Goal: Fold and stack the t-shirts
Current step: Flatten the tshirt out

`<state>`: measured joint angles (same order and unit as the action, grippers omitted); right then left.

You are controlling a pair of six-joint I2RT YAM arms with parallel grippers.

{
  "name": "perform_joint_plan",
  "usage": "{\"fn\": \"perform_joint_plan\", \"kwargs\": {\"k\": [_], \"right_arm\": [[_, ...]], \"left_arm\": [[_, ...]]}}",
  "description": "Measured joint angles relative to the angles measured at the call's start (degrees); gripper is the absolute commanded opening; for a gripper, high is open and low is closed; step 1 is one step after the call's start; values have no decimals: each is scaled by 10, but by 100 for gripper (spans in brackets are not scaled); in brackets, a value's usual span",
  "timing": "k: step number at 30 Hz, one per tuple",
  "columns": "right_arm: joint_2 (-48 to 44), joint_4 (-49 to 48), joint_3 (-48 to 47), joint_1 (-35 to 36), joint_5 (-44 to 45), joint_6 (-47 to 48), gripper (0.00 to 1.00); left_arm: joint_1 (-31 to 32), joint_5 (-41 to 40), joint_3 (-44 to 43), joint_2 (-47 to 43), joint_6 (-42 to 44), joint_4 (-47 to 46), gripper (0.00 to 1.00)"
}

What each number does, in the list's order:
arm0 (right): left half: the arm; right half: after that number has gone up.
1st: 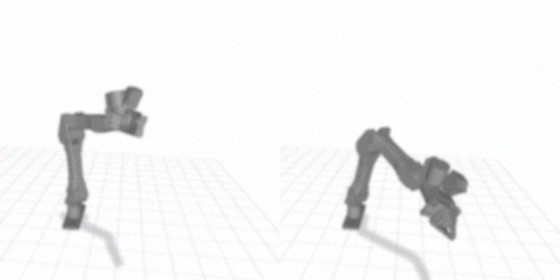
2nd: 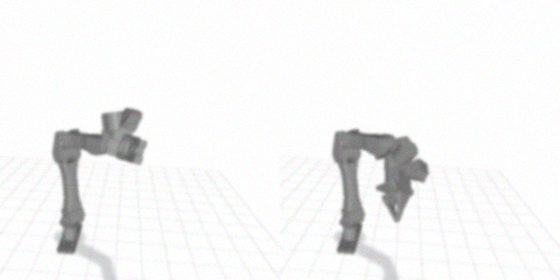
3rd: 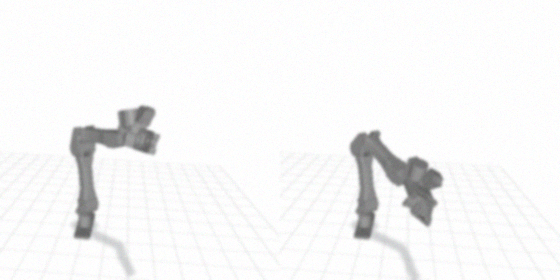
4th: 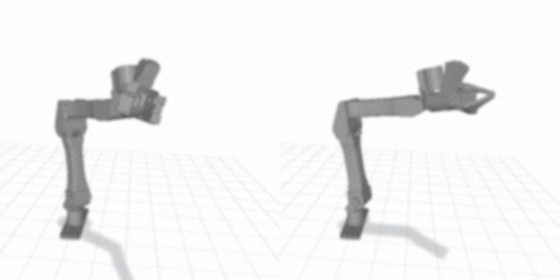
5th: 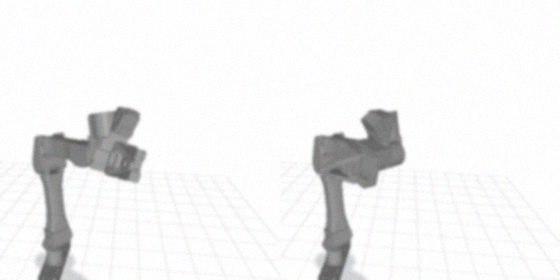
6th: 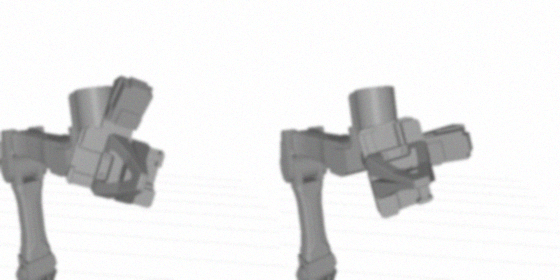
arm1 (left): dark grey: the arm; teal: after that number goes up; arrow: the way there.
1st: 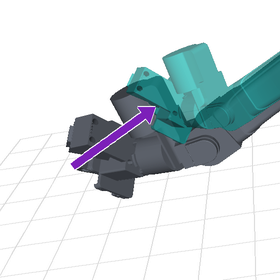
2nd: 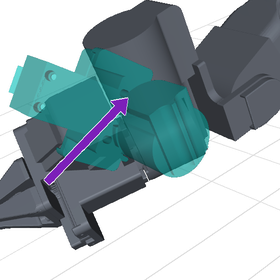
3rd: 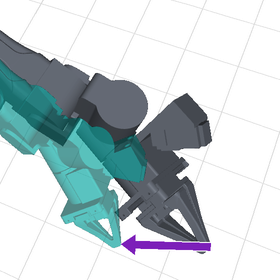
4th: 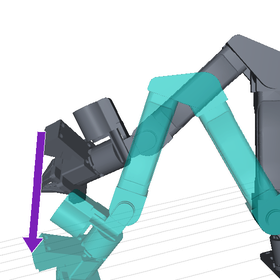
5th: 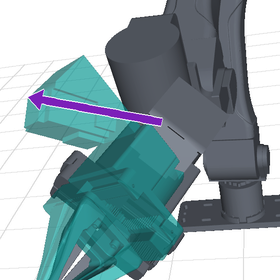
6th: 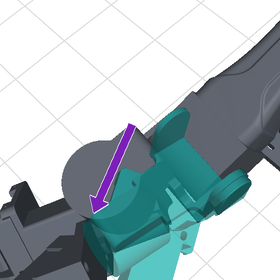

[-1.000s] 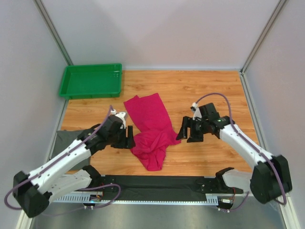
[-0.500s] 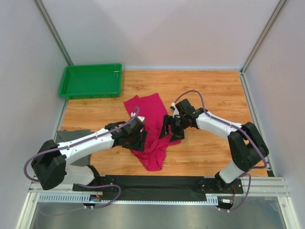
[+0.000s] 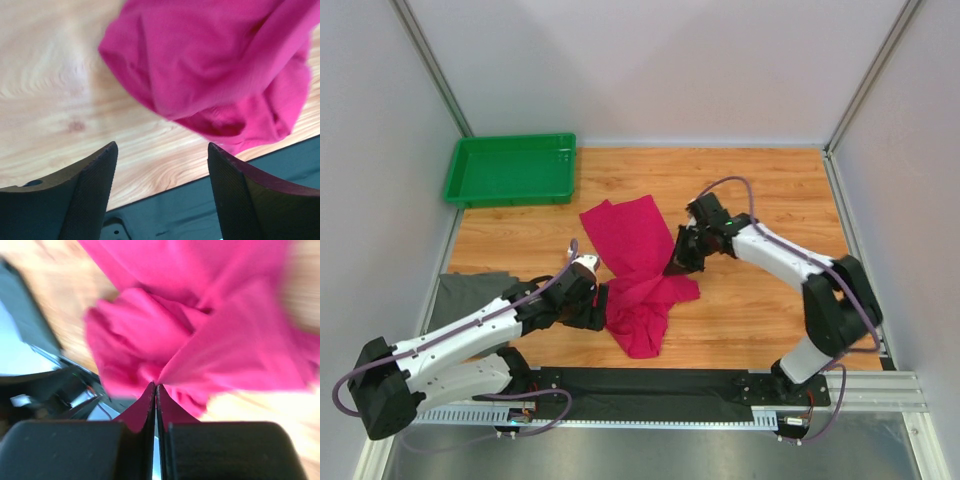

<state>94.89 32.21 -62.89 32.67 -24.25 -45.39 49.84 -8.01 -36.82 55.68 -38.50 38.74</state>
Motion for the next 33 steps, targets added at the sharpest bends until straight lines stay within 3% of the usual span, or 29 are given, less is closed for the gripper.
{"fn": "perform_joint_plan", "kwargs": {"k": [3,6,7,10,12,18,24,28,33], "right_arm": [[-112,36,11,-67,28,8,1],[-214,54,40,-166,32,26,52],[-240,59,59,-207,30,48,63],[-257,111,89,-265,38,99,67],[-252,141,103,-248,40,127,71],[-283,123,125,-154,-1,130,73],[-192,17,143,-75,-41,69,61],[-111,-22,141,-23,-47,41,54],[-42,-37,129,-6,-28,32,47]], "left_arm": [[0,17,29,-3,-12,-5,71],[0,37,35,4,-17,-14,72],[0,48,35,9,-18,-24,74],[0,76,35,31,-23,-52,76],[0,96,35,49,-30,-71,76],[10,133,29,119,-51,-114,73],[31,155,14,196,-73,-146,58],[37,159,7,219,-87,-152,40],[37,149,-2,223,-90,-148,29]]}}
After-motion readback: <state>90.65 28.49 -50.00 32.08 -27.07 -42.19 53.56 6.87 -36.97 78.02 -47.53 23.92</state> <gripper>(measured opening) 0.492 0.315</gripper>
